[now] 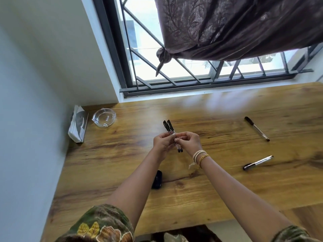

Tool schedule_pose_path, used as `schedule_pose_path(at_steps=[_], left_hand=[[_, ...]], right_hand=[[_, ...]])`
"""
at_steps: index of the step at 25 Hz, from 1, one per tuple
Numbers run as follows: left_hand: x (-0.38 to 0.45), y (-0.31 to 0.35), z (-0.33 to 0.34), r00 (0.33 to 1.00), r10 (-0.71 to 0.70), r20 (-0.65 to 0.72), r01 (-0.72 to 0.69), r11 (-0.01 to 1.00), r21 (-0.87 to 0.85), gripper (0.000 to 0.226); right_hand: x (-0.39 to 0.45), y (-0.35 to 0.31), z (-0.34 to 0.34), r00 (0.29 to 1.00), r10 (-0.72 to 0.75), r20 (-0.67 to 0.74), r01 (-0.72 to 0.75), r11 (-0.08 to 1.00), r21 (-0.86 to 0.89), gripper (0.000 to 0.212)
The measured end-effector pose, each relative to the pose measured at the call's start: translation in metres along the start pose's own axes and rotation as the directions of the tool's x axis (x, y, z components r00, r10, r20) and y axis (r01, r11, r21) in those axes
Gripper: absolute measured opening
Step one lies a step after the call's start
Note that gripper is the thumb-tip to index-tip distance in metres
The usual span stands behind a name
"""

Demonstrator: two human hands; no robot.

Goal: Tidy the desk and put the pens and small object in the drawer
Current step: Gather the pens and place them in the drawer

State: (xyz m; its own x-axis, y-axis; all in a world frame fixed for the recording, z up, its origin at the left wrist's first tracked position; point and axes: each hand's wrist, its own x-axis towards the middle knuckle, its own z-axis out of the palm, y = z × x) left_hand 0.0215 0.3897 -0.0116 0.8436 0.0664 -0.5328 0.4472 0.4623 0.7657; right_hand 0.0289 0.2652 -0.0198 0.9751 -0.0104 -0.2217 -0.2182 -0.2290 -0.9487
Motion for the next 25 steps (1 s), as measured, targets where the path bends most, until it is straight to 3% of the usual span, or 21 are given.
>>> schedule_pose_path(at_steps=[5, 11, 15, 19, 22, 25], left_hand=[[0.0, -0.016, 0.03, 1.0, 0.009, 0.02, -0.01, 0.999, 0.044, 0.027], [0.008, -0.036, 0.088, 1.0, 0.01, 0.003, -0.01, 0.996, 0.083, 0.023], [0.015, -0.057, 0.121, 0.999, 0.005, -0.034, 0.0, 0.991, 0.131, 0.034], [0.024, -0.067, 0.139, 0.995, 0.004, -0.1, 0.011, 0.988, 0.154, 0.032], [0.027, -0.072, 0.144, 0.992, 0.008, -0.123, 0.012, 0.987, 0.157, 0.032], [0.027, -0.075, 0.142, 0.99, 0.015, -0.141, 0.009, 0.986, 0.169, 0.032]], right_hand=[[0.002, 0.01, -0.042, 1.0, 0.017, 0.021, -0.017, 0.999, -0.042, 0.014], [0.034, 0.023, -0.132, 0.983, -0.047, -0.175, -0.014, 0.944, -0.331, 0.016], [0.049, 0.037, -0.18, 0.929, -0.146, -0.341, -0.07, 0.833, -0.549, 0.009], [0.062, 0.048, -0.216, 0.879, -0.308, -0.364, -0.119, 0.598, -0.793, 0.021], [0.07, 0.052, -0.239, 0.826, -0.268, -0.495, -0.257, 0.603, -0.755, 0.038], [0.075, 0.061, -0.254, 0.825, -0.19, -0.532, -0.3, 0.652, -0.697, 0.035]])
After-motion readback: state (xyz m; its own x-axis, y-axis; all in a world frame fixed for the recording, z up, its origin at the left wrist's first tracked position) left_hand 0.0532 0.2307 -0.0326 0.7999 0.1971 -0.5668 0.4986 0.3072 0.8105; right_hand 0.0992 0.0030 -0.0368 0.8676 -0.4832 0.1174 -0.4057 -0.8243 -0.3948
